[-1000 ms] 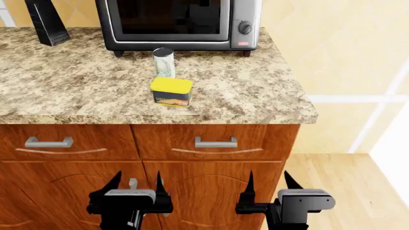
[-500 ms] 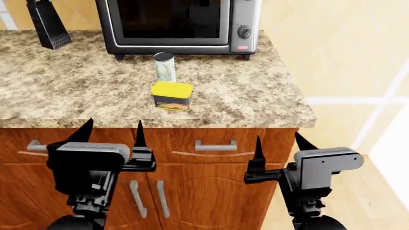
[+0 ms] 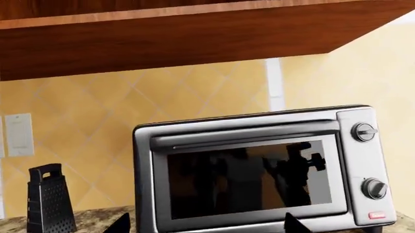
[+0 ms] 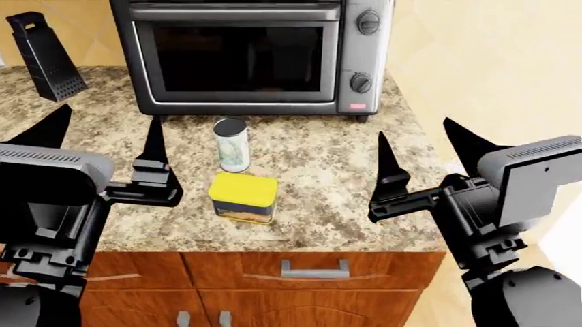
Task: Pick the cans from the counter and place them in their designated side in the cabinet.
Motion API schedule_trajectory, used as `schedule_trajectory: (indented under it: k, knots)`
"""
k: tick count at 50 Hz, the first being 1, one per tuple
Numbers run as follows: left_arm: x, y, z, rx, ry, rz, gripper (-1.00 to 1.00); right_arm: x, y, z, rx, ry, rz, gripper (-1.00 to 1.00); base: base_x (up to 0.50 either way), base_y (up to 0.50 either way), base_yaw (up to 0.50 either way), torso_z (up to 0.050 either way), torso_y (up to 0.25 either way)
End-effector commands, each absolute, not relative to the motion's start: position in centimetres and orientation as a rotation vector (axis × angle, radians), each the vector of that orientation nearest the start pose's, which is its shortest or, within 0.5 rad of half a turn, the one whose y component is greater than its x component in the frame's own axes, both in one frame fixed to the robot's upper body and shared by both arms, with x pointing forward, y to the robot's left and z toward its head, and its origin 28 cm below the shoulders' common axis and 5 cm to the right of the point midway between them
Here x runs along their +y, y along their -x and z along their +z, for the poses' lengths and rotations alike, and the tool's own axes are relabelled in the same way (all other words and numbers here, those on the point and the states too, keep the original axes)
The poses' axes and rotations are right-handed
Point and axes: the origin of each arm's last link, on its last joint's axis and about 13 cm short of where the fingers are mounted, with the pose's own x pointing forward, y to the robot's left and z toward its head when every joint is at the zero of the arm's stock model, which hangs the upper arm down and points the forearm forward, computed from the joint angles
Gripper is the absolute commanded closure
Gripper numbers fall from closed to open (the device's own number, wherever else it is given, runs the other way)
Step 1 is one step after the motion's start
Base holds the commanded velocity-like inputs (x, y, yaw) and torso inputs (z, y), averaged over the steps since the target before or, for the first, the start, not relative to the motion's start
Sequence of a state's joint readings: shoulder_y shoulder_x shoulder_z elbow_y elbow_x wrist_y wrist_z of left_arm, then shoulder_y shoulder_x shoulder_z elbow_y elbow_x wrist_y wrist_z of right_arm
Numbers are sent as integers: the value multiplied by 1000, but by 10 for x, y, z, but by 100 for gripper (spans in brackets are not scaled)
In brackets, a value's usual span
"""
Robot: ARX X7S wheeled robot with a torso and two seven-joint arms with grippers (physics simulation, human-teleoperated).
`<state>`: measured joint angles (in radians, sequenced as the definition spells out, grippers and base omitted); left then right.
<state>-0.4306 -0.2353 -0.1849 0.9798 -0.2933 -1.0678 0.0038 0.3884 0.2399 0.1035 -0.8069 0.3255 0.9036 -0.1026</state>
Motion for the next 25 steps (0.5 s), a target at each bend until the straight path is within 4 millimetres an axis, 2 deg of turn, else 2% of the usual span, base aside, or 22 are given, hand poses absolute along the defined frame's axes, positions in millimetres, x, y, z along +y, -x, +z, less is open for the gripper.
schedule_trajectory:
  k: [1, 8, 15, 25]
  knots:
    - [252, -193, 233, -375, -106, -53, -100, -140, -205, 228, -346, 96, 270, -100, 359, 230, 0, 50, 0]
    - [260, -184, 244, -402, -101, -41, -100, -148, -193, 242, -391, 98, 297, -100, 416, 256, 0, 50, 0]
    - [262, -179, 246, -405, -112, -42, -100, -151, -189, 251, -423, 91, 305, -100, 347, 436, 0, 50, 0]
    - [263, -177, 248, -413, -122, -44, -100, -159, -179, 260, -448, 66, 329, -100, 291, -61, 0, 50, 0]
